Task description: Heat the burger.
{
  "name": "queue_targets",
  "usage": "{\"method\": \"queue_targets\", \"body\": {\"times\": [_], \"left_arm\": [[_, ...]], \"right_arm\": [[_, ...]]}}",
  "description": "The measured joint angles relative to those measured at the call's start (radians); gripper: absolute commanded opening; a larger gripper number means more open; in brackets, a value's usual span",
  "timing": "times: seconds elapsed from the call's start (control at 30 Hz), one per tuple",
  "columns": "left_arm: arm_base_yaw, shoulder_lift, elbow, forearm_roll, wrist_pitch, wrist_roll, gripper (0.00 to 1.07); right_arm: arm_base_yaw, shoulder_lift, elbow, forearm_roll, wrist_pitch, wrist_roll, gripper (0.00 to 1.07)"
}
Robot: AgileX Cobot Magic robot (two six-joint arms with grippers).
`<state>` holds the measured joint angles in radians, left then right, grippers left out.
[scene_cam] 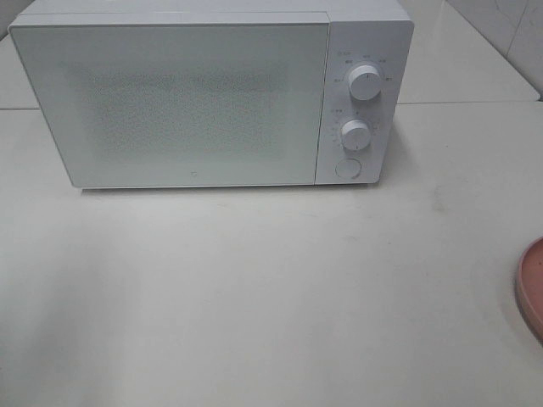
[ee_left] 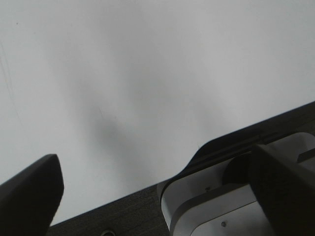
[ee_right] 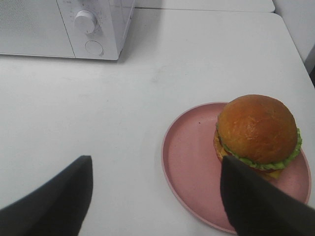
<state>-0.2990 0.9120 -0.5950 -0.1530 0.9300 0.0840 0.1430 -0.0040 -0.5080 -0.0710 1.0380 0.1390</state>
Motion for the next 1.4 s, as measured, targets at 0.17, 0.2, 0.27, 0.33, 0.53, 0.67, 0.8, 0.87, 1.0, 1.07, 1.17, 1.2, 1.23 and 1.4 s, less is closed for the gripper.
{"method": "queue_targets", "body": {"times": [0.17, 0.2, 0.27, 0.33, 0.53, 0.67, 0.8, 0.87, 1.0, 1.07, 1.17, 1.2, 1.23, 1.4], "left_arm": [[0.000, -0.086, 0.060, -0.005, 0.012, 0.021, 0.94], [0.000, -0.121, 0.061, -0.008, 0.012, 0.020, 0.94], [0.000, -0.135, 0.061, -0.008, 0.012, 0.020, 0.94], [0.000, -0.165, 0.061, -0.008, 0.013, 0.020, 0.94], [0.000, -0.243, 0.063, -0.020, 0.054, 0.020, 0.94], [0.000, -0.303, 0.091, -0.025, 0.106, 0.020, 0.94], [0.000, -0.347, 0.092, -0.025, 0.107, 0.020, 0.94], [0.000, -0.373, 0.092, -0.025, 0.107, 0.020, 0.94], [0.000, -0.472, 0.092, -0.028, 0.108, 0.020, 0.94], [0.000, -0.497, 0.092, -0.029, 0.108, 0.020, 0.94], [0.013, -0.566, 0.092, -0.035, 0.108, 0.021, 0.94], [0.051, -0.619, 0.092, -0.035, 0.108, 0.021, 0.94], [0.076, -0.647, 0.092, -0.035, 0.108, 0.021, 0.94], [0.201, -0.774, 0.092, -0.035, 0.108, 0.021, 0.94]], "right_arm": [[0.000, 0.000, 0.000, 0.000, 0.000, 0.000, 0.70], [0.000, 0.000, 0.000, 0.000, 0.000, 0.000, 0.70], [0.000, 0.000, 0.000, 0.000, 0.000, 0.000, 0.70], [0.000, 0.000, 0.000, 0.000, 0.000, 0.000, 0.70], [0.000, 0.000, 0.000, 0.000, 0.000, 0.000, 0.70], [0.000, 0.000, 0.000, 0.000, 0.000, 0.000, 0.70], [0.000, 0.000, 0.000, 0.000, 0.000, 0.000, 0.70], [0.000, 0.000, 0.000, 0.000, 0.000, 0.000, 0.70], [0.000, 0.000, 0.000, 0.000, 0.000, 0.000, 0.70], [0.000, 0.000, 0.000, 0.000, 0.000, 0.000, 0.70], [0.000, 0.000, 0.000, 0.000, 0.000, 0.000, 0.70], [0.000, 0.000, 0.000, 0.000, 0.000, 0.000, 0.70], [0.000, 0.000, 0.000, 0.000, 0.000, 0.000, 0.70], [0.000, 0.000, 0.000, 0.000, 0.000, 0.000, 0.70]]}}
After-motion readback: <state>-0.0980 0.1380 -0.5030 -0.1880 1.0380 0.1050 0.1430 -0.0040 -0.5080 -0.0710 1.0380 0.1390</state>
